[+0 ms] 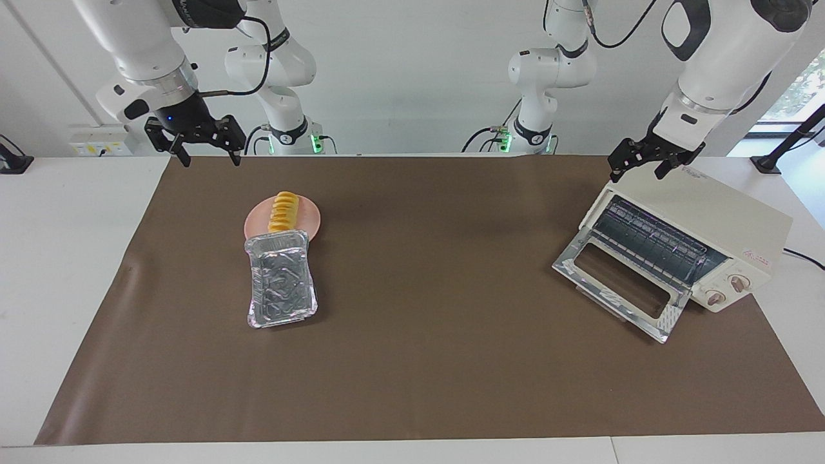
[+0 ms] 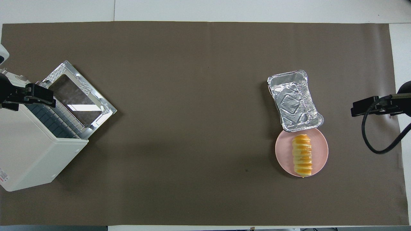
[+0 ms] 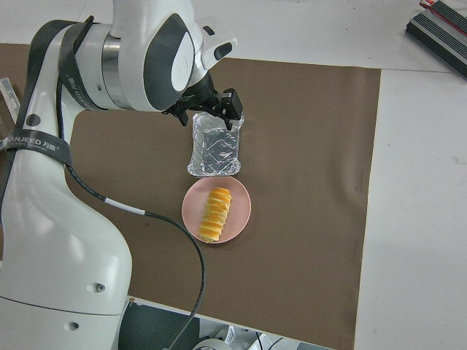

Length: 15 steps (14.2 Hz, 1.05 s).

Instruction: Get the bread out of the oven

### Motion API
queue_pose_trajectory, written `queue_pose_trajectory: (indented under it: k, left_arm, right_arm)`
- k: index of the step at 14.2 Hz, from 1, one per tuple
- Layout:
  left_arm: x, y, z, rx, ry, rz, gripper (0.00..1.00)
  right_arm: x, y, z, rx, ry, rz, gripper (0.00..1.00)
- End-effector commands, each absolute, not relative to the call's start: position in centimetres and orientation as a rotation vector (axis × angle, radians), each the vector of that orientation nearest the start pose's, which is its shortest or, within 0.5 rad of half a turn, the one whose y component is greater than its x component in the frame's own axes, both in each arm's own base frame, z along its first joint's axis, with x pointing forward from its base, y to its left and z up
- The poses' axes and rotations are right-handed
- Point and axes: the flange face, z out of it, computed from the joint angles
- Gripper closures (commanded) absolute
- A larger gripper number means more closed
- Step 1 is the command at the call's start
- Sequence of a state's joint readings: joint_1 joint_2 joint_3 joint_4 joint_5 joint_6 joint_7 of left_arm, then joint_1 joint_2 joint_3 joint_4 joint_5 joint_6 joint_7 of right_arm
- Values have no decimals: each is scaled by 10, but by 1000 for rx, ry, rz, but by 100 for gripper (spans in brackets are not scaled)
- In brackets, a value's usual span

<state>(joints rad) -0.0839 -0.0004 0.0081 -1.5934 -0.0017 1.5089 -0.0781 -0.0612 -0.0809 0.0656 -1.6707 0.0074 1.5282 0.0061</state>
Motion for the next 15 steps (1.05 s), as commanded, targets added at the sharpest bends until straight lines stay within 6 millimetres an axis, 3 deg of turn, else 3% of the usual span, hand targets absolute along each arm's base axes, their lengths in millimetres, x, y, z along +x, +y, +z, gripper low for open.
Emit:
queue_pose_trajectory:
  k: [1, 4, 15]
  left_arm:
    - [537, -38, 612, -3153, -6, 137, 0]
    - [537, -38, 612, -3153, -7, 137, 0]
    - [537, -38, 612, -3153, -6, 137, 0]
  right_arm:
    - [531, -2, 615, -3150, -16, 128, 0]
    - [532, -13, 614, -3147, 17, 124, 0]
    - [531, -17, 615, -3146, 42, 119, 0]
